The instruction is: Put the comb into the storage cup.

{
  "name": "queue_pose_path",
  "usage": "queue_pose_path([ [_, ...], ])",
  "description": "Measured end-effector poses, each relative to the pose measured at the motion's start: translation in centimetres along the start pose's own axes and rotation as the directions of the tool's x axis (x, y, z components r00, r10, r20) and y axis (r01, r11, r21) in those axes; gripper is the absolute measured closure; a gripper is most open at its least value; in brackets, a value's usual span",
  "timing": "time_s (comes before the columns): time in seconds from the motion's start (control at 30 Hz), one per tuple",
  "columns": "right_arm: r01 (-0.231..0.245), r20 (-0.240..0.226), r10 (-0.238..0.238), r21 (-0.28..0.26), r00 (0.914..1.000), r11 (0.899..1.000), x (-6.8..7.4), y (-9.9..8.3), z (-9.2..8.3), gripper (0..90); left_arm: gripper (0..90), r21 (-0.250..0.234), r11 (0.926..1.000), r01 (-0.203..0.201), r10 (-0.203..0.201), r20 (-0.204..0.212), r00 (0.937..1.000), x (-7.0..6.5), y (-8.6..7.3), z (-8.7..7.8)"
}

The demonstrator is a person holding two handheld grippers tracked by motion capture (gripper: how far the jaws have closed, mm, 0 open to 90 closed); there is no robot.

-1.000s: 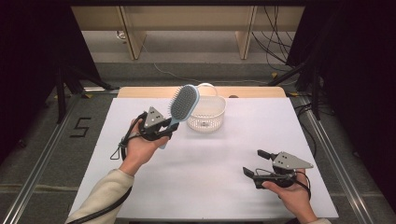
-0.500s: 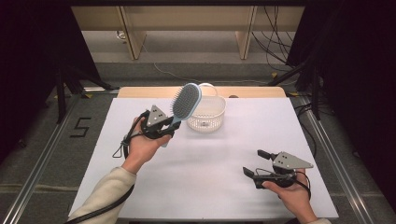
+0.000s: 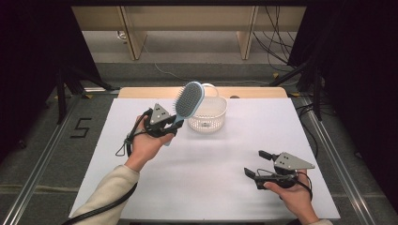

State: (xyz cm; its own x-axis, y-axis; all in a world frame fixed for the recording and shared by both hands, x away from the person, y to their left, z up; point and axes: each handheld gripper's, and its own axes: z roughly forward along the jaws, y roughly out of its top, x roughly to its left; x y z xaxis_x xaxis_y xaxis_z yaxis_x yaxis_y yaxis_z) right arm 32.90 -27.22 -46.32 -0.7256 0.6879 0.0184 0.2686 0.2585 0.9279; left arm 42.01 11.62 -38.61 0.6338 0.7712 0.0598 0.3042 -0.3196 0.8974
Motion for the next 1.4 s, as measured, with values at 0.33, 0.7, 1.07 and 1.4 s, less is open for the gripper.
queue_pose_path([
  [0.33,-0.001,0.001,0.001,-0.001,1.0,1.0,0.0,0.0,0.0,14.5,69.7,-0.005,1.0,0.001,-0.001,0.0,1.0,0.1,0.4,0.3],
  [0.7,0.0,0.0,0.0,-0.003,1.0,1.0,0.0,0.0,0.0,14.5,69.7,-0.008,1.0,-0.004,0.004,0.001,1.0,0.0,0.9,0.7],
  [1.07,-0.001,0.0,0.001,-0.003,1.0,1.0,0.0,0.0,0.0,14.5,69.7,-0.012,0.9999,-0.008,0.008,0.005,1.0,-0.2,1.4,1.1],
  [1.4,-0.003,-0.001,0.003,-0.003,1.0,1.0,0.0,0.0,0.0,14.4,69.7,-0.017,0.9998,-0.006,0.006,0.011,0.9999,-0.3,1.6,1.4],
])
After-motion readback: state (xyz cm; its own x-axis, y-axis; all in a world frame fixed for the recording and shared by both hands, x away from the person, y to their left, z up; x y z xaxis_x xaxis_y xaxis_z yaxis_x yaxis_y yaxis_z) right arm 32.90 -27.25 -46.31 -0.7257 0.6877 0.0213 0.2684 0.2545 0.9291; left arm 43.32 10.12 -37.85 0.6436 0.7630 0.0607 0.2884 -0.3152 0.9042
